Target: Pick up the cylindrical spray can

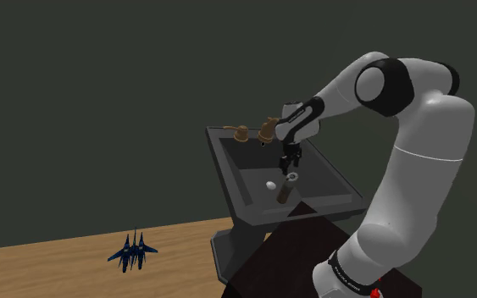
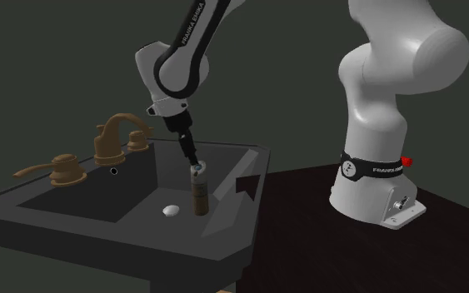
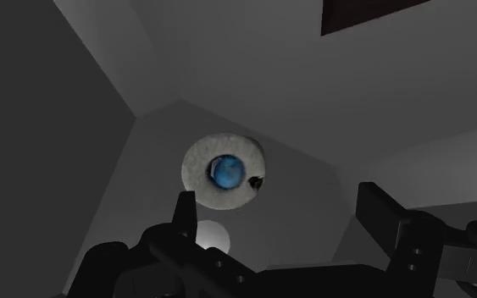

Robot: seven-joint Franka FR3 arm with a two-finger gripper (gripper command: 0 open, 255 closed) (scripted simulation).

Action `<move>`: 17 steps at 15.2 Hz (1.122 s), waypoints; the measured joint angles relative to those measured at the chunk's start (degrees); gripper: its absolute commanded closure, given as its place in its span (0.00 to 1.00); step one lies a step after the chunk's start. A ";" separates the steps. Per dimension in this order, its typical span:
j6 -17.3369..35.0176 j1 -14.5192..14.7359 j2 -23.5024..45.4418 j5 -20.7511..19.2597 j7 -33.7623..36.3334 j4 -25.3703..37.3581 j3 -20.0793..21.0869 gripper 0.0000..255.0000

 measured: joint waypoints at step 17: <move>6.72 -2.97 12.47 1.54 -1.54 5.68 0.87 1.00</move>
